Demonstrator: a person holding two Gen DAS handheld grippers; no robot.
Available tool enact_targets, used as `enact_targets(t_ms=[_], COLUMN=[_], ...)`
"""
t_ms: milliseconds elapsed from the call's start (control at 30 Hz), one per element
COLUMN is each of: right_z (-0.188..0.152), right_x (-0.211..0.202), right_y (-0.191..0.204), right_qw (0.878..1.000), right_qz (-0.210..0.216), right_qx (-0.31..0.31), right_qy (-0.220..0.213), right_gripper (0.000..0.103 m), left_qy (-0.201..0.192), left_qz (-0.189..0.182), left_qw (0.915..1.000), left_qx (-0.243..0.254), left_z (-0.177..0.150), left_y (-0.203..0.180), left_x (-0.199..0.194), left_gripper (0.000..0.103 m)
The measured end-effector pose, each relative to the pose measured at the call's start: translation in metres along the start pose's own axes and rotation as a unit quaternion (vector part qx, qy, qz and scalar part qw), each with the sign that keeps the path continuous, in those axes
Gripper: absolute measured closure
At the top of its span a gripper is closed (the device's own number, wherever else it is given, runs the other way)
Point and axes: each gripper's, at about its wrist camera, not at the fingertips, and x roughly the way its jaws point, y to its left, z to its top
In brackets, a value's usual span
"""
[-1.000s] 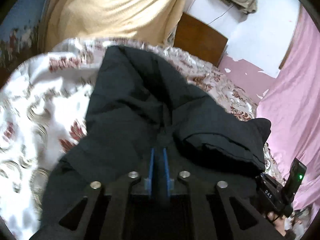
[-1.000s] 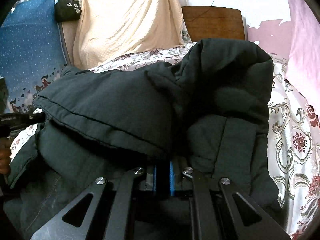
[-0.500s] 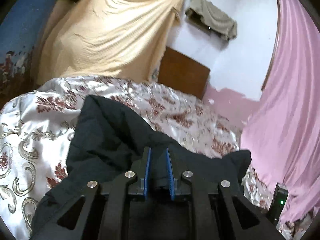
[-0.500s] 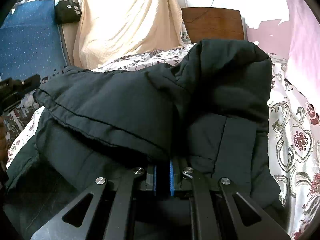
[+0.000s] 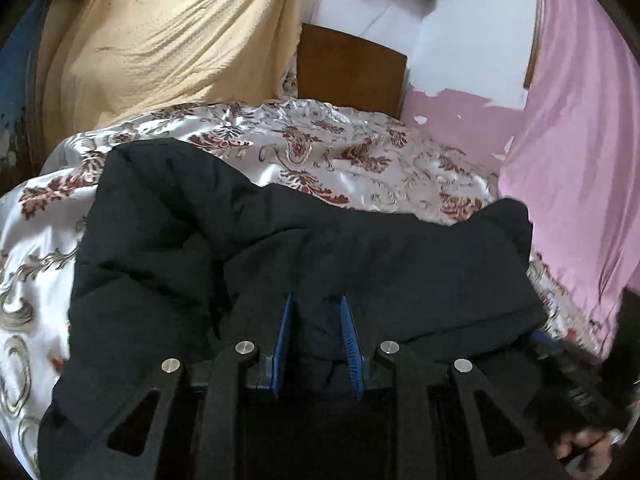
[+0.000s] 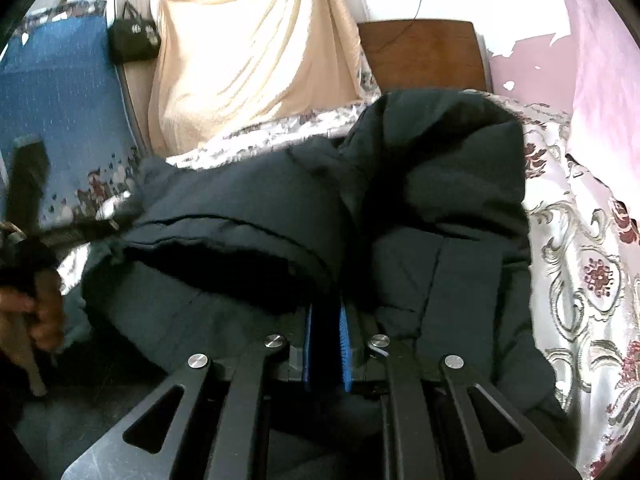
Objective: Fold large clothes
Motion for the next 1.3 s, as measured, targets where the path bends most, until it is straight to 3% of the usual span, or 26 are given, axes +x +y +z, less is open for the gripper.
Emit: enact_targets(t_ms=[67, 233, 367, 500, 567, 633, 733, 933, 1300], right_z=[0.003, 0.031, 0.058, 0.081, 0.081, 0.074, 0.062, 0.057, 0.052], right_x=[-0.015, -0.039, -0.005, 0.049, 0.071, 0.082, 0.093, 0.119, 0.134], right_y=[-0.005, 0.003, 0.034, 0.044, 0.044, 0.041, 0.028, 0.007, 0.023], right_qw=[1.000, 0.998, 0.997, 0.996, 0.992, 0.992, 0.995, 0.996, 0.995], right_qz=[0.005, 0.026, 0.015, -0.002, -0.031, -0.030, -0.011, 0.023, -0.028], right_qx=[0.022, 0.009, -0.073, -0.087, -0.100, -0.105, -0.087, -0.040, -0.080], right_qy=[-0.007, -0.049, -0.026, 0.030, 0.066, 0.069, 0.055, 0.071, 0.055], right_gripper=[0.092, 0.074, 0.074, 0.075, 0.080, 0.080, 0.081, 0.082, 0.082], left_qy=[0.005, 0.005, 0.008, 0.012, 0.020, 0.030, 0.037, 0.054, 0.056], left_qz=[-0.005, -0.039, -0.051, -0.052, -0.058, -0.065, -0.068, -0.055, -0.036], left_qw=[1.0000, 0.9988, 0.9982, 0.9983, 0.9978, 0.9968, 0.9965, 0.9967, 0.9975], left_qx=[0.001, -0.027, -0.032, -0.023, -0.026, -0.035, -0.033, -0.025, -0.021], left_z=[0.000, -0.001, 0.000, 0.000, 0.000, -0.001, 0.001, 0.010, 0.010], left_y=[0.002, 0.019, 0.022, 0.022, 0.025, 0.028, 0.030, 0.027, 0.026], left_x=[0.009, 0.020, 0.024, 0.026, 0.031, 0.038, 0.049, 0.072, 0.085], left_gripper=[0.079, 0.079, 0.079, 0.079, 0.079, 0.079, 0.080, 0.080, 0.081])
